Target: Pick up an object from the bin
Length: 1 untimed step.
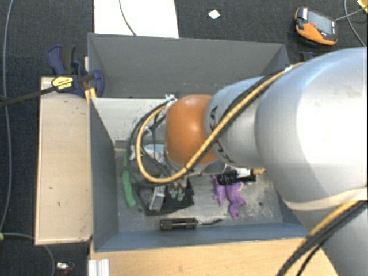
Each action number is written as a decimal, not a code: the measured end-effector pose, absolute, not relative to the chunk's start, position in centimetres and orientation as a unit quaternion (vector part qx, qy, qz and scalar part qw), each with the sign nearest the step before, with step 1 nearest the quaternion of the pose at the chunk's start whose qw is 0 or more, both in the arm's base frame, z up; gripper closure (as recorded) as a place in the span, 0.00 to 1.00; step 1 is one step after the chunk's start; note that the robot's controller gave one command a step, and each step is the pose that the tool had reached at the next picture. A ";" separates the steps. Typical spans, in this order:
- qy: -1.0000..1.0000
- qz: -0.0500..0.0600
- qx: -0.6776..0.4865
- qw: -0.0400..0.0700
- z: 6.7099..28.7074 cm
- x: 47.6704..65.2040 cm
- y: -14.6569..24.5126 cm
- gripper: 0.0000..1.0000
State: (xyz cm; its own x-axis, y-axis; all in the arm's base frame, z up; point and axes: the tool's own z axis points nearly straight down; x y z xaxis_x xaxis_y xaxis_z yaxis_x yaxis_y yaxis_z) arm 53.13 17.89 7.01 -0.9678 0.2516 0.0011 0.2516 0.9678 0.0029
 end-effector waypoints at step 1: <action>-0.996 -0.002 -0.085 -0.002 7.2 52.9 18.0 0.00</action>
Offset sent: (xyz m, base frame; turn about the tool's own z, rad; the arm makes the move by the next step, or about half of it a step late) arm -0.0003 0.0000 0.0001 -0.0066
